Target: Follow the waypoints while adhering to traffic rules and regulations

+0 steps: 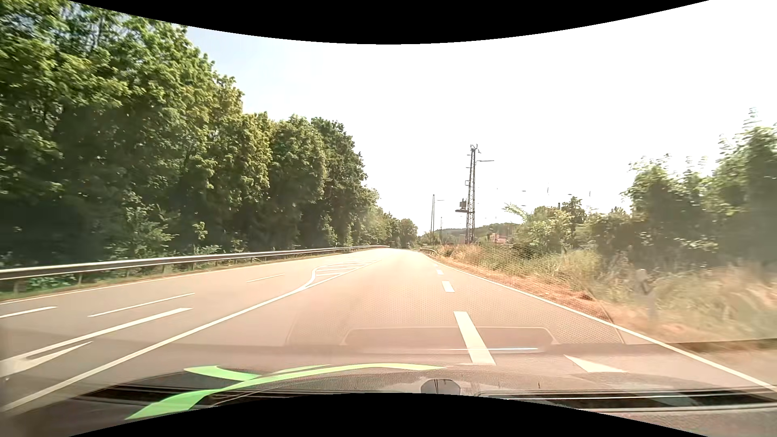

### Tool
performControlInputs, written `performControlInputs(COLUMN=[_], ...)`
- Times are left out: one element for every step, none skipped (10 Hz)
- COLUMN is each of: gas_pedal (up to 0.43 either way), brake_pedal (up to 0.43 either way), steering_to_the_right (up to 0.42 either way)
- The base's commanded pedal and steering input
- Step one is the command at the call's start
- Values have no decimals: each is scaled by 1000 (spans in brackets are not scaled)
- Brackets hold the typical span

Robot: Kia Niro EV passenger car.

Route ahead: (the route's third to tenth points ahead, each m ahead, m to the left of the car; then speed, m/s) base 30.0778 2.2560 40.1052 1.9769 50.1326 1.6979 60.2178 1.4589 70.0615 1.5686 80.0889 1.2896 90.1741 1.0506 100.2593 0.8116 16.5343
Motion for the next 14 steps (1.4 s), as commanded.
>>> performControlInputs(gas_pedal=[398, 358, 339, 339, 339, 339, 339, 339, 339, 339, 339, 331, 331, 331], brake_pedal=[0, 0, 0, 0, 0, 0, 0, 0, 0, 0, 0, 0, 0, 0], steering_to_the_right=[-10, -7, -7, -7, -7, -7, -7, -7, -7, -5, -4, -3, -2, -1])
